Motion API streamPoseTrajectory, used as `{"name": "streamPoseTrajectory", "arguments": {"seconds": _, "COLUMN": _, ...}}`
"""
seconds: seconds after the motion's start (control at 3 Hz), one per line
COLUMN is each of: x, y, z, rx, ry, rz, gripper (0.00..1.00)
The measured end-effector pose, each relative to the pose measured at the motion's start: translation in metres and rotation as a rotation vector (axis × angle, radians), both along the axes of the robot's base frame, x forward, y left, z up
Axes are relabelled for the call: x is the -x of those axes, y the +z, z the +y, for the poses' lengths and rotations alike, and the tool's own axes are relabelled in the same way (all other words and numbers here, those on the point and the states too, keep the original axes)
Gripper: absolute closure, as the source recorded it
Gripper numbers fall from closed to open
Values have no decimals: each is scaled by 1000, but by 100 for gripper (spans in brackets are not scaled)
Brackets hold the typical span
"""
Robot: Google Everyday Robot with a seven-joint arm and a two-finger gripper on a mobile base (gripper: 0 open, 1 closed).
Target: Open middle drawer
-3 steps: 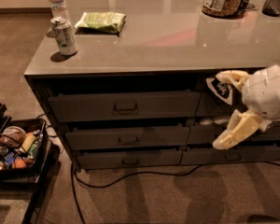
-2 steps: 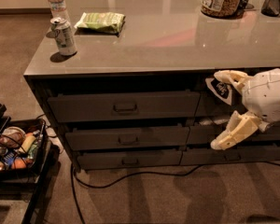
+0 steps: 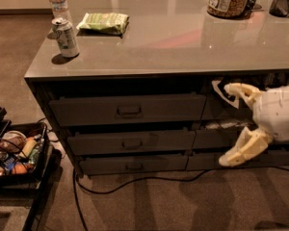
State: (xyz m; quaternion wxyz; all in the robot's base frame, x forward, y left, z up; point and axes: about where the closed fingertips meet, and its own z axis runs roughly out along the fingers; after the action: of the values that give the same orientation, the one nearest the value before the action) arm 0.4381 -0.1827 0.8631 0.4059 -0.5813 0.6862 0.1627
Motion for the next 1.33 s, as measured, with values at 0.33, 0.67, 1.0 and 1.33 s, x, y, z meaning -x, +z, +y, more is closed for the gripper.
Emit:
{"name": "streamPoseTrajectory", "arguments": {"seconds": 0.33, "x": 19, "y": -40, "z": 12, "rx": 14, "ry": -40, "rz": 14, "gripper": 0}}
{"name": "streamPoseTrajectory", "arguments": {"seconds": 0.67, "x": 33, "y": -94, "z": 37, "rx": 88, "ry": -22, "rz": 16, "gripper": 0}}
{"name": "streamPoseTrajectory", "arguments": {"seconds": 1.0, "x": 43, "y": -134, "z": 56, "rx": 254, "ry": 22, "rz": 40, "gripper": 0}}
{"name": "streamPoseTrajectory", "arguments": {"seconds": 1.33, "x": 37, "y": -146, "z": 77, "rx": 319, "ry": 95, "rz": 42, "gripper": 0}}
